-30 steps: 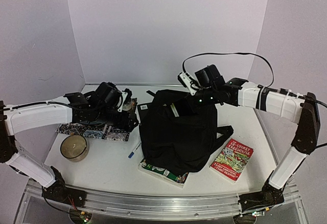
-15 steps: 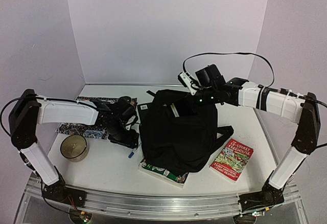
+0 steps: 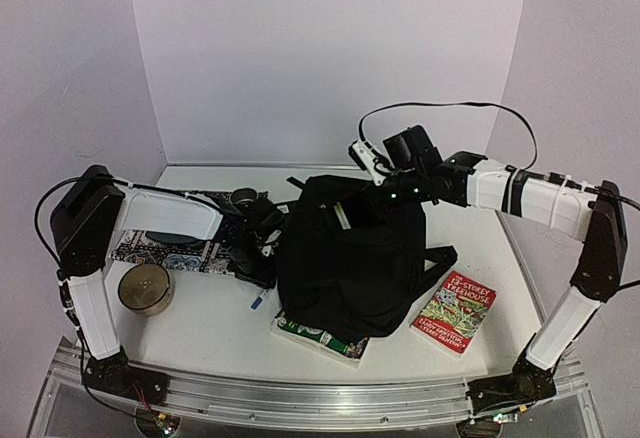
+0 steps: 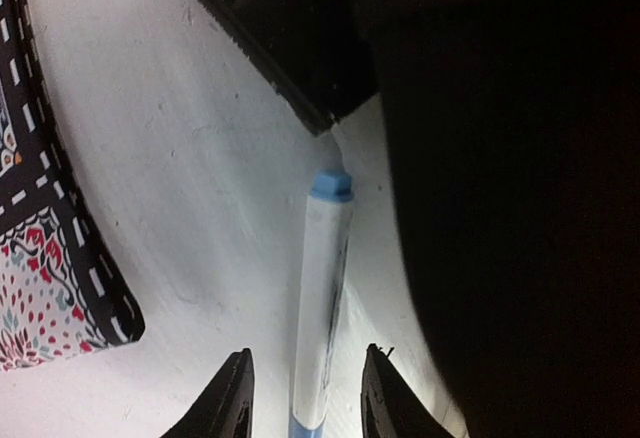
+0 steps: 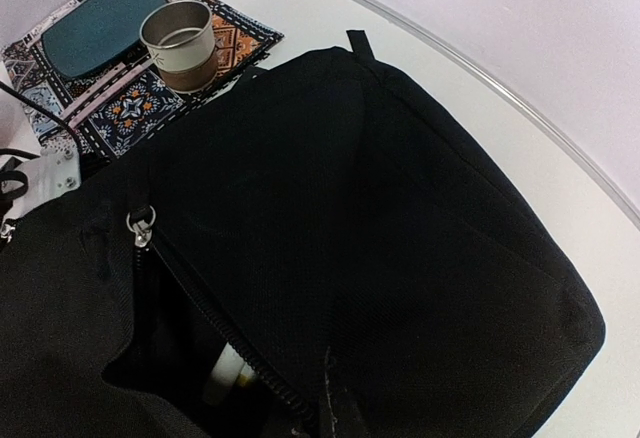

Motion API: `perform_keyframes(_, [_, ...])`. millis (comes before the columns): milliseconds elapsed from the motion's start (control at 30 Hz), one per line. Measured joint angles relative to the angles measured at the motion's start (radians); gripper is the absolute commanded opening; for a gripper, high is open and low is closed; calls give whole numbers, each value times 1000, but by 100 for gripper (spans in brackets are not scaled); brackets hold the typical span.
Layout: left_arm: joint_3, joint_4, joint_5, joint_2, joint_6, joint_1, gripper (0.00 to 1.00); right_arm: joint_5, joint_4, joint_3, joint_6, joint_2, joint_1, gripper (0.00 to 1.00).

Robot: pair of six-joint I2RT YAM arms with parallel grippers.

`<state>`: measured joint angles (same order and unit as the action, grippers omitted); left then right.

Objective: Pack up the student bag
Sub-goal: Pick up the pen at the center of the board.

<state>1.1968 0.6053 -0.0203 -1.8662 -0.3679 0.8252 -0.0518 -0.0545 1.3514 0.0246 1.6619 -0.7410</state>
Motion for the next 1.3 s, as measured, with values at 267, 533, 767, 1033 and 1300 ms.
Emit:
perform_keyframes(267, [60, 28, 2, -71, 12, -1, 25, 3, -1, 0, -2, 0, 0, 0])
perform_keyframes(533, [53, 46, 21, -74, 17, -4, 3, 4, -1, 0, -3, 0, 0, 0])
perform_keyframes(767, [-75, 132, 1, 35, 3, -1, 6, 7, -1, 1, -3, 0, 0, 0])
perform_keyframes(1033, [-114, 233, -30, 74, 1, 0, 14, 13, -1, 3, -3, 0, 0, 0])
perform_keyframes(1300, [-113, 251, -56, 53, 4, 0, 13, 14, -1, 4, -3, 0, 0, 0])
